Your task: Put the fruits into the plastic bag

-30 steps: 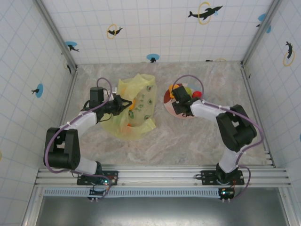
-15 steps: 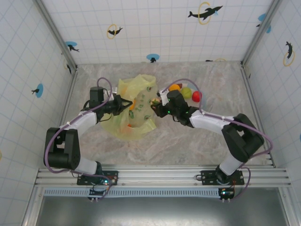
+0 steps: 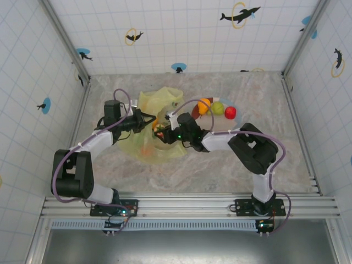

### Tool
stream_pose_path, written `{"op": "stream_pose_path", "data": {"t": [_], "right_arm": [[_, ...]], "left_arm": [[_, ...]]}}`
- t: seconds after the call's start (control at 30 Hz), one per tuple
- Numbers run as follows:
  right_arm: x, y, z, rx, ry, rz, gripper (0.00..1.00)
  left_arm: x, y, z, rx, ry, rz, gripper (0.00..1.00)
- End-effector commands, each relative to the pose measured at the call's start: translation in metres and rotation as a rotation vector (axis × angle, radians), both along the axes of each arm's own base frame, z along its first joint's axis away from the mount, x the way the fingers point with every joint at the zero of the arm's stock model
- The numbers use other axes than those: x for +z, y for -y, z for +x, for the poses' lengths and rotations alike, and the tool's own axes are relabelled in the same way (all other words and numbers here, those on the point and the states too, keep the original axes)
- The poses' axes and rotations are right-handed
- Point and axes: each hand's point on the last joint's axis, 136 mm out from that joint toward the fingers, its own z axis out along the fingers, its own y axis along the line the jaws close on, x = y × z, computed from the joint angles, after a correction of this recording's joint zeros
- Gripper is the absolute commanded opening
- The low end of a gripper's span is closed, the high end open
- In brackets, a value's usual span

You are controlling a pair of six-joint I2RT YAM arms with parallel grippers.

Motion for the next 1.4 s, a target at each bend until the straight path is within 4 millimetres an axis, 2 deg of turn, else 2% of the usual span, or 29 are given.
{"op": "stream_pose_path", "data": {"t": [0.0,0.4,0.77,0.9,1.07,1.2,1.37], "right_arm": [[0.028,-0.026,0.003,0.024,-0.005,0.137,0.55],[0.016,-0.068,-0.004,0.072,-0.13,0.204,0.55],[0.007,-0.085,0.003,0.045,-0.23,0.308,0.56],[-0.003,-0.081,0.003,0.028,-0.25,0.285,0.58],[-0.021,-0.061,0.008,-0.044,-0.229,0.167,0.66],[-0.017,-0.043,0.01,-0.07,-0.194,0.128,0.76],[-0.011,-0.035,0.007,-0.054,-0.184,0.11,0.87]], "left_arm": [[0.013,0.001,-0.003,-0.016,0.044,-0.025,0.0],[0.014,0.001,-0.003,-0.011,0.048,-0.024,0.0],[0.017,0.001,-0.003,-0.008,0.057,-0.029,0.0],[0.017,0.0,-0.003,-0.005,0.06,-0.027,0.0],[0.015,-0.001,-0.002,0.007,0.059,-0.009,0.0],[0.012,-0.003,-0.001,0.014,0.051,-0.002,0.0],[0.01,-0.003,0.0,0.019,0.044,0.006,0.0]]}}
